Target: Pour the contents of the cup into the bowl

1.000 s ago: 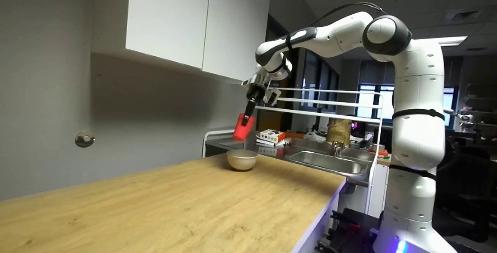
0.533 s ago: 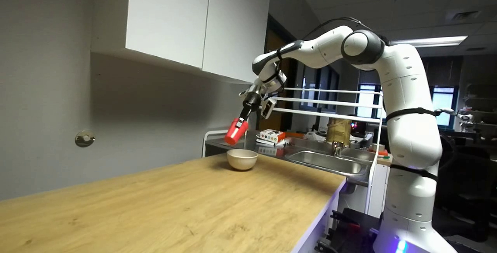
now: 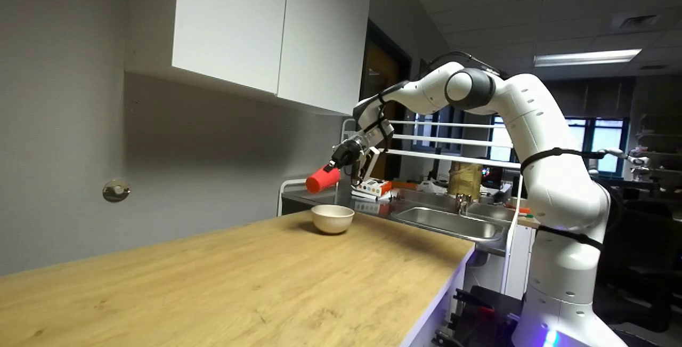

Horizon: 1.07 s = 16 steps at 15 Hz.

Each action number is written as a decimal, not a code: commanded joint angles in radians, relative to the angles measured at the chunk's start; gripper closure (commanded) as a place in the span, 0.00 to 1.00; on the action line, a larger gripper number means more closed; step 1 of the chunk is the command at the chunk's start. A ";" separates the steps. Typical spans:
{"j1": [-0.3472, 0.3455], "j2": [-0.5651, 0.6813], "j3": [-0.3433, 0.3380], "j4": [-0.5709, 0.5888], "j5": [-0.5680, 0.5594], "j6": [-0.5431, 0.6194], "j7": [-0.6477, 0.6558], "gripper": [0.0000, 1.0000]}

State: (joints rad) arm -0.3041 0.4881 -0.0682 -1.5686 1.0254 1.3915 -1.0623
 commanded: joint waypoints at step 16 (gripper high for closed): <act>-0.088 0.287 -0.008 0.173 0.480 -0.317 0.218 0.98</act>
State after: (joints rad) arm -0.3850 0.7460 -0.0700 -1.4458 1.4600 1.1142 -0.8992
